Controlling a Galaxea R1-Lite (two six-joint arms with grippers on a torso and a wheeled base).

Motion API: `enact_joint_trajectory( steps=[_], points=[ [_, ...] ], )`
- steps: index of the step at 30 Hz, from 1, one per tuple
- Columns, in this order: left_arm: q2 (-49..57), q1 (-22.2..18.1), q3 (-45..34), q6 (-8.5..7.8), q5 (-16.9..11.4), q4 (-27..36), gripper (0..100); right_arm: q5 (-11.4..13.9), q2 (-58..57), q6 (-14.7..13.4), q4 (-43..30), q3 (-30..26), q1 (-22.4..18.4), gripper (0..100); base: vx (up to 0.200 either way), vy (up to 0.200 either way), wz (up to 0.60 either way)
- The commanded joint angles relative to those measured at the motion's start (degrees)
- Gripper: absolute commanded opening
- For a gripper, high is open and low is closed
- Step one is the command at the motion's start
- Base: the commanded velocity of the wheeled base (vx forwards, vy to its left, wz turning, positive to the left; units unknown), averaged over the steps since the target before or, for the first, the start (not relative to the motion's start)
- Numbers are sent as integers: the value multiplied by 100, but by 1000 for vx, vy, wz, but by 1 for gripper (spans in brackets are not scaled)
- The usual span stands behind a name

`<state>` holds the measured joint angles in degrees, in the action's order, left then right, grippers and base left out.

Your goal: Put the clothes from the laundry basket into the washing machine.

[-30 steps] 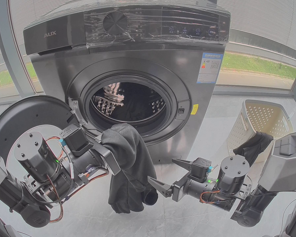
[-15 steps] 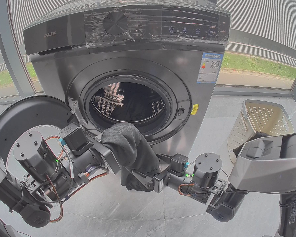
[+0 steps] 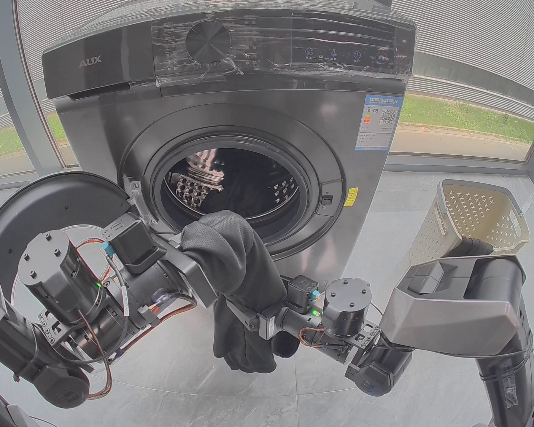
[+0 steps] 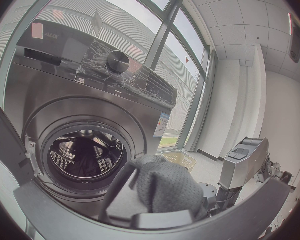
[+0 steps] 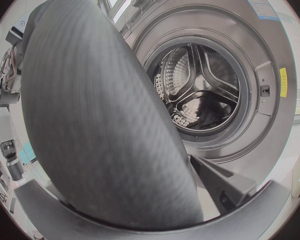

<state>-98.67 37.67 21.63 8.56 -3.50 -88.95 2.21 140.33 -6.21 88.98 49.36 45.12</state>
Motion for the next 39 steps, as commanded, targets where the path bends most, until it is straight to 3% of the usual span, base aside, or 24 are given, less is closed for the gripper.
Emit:
enact_joint_trajectory(
  steps=[1, 8, 14, 18, 22, 26, 32, 33, 39],
  points=[
    [67, -14, 26, 6, -2, -34, 0, -27, 162, -12, 41, 100, 23, 0, 0, 0, 0],
    [32, -128, 8, 181, 7, -25, 0, -45, 4, -83, 41, 39, -3, 0, 0, 0, 0],
    [-65, -568, -396, 76, -10, -25, 0, -388, -269, -83, 23, 100, -407, 0, 0, 0, 0],
    [-223, -612, -756, -91, -54, -25, 0, -396, -418, -83, -21, 179, -592, 0, 0, 0, 0],
    [-609, -603, -1213, -451, -63, -25, 0, -414, -612, -83, -47, 452, -609, 0, 0, 0, 0],
    [-1058, -550, -1468, -680, -63, -25, 0, -414, -735, -83, -126, 654, -539, 0, 0, 0, 0],
    [-1251, -576, -1424, -706, -54, -34, 0, -414, -735, -83, -135, 671, -530, 0, 0, 0, 0],
    [-1251, -576, -1424, -706, -54, -34, 100, -414, -735, -83, -135, 671, -530, 0, 0, 0, 0],
    [-1163, -550, -1943, -680, -186, -34, 100, -414, -744, -74, -135, 751, -768, 0, 0, 0, 0]
  ],
)
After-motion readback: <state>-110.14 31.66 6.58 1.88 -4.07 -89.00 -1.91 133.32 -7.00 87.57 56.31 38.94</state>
